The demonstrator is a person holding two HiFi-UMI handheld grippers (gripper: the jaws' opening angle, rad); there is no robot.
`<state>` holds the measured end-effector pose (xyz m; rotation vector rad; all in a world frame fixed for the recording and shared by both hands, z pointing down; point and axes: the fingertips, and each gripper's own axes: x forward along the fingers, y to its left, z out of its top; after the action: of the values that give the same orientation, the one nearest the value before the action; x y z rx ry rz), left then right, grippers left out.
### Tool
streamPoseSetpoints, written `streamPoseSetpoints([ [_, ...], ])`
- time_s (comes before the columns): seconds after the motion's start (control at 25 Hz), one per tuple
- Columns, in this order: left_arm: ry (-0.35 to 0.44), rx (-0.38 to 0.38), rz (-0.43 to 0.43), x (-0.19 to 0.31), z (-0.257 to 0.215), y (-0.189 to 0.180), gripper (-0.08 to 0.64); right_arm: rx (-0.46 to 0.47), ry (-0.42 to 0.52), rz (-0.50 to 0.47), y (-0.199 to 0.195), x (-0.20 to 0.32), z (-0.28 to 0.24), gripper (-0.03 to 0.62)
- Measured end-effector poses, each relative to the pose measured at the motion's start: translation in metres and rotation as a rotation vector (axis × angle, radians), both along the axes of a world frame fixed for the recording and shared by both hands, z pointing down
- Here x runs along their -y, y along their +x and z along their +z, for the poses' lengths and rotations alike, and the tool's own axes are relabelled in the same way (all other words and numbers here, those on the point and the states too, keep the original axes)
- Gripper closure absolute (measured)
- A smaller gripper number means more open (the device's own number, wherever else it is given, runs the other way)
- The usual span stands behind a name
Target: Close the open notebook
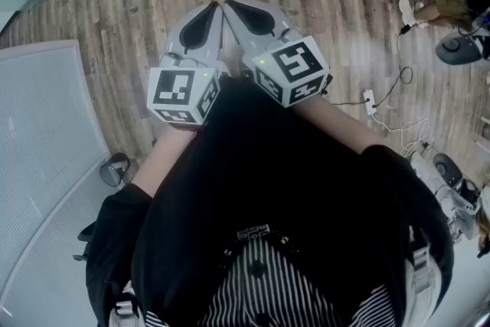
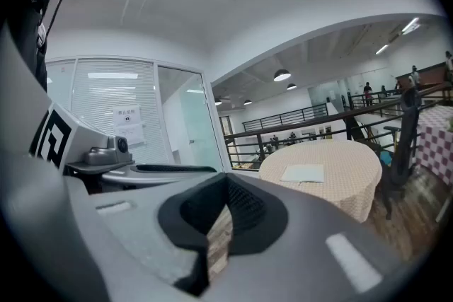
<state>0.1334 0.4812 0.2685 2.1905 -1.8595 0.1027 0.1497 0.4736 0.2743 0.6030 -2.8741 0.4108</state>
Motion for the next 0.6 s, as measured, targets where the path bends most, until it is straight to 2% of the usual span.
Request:
streamPoseSetpoints([
  [0.16, 0.004, -0.017, -0.003, 0.0000, -0.0022, -0.0004, 0.571, 0.017, -0.028, -0.005, -0.0008, 0.0018, -0.0011, 0.591],
  [0.36, 0.039, -0.084, -0.006, -0.0018, -0.0055, -0.0064, 0.560, 0.030, -0.036, -0.013, -0.0037, -0.0006, 0.0010, 0.591],
  [0.6, 0.038, -0.098, 0.036, 0.0033, -0.0102, 0.0020, 0.557, 0.042, -0.046, -0.007, 0.0013, 0.0083, 0.0001, 0.591],
])
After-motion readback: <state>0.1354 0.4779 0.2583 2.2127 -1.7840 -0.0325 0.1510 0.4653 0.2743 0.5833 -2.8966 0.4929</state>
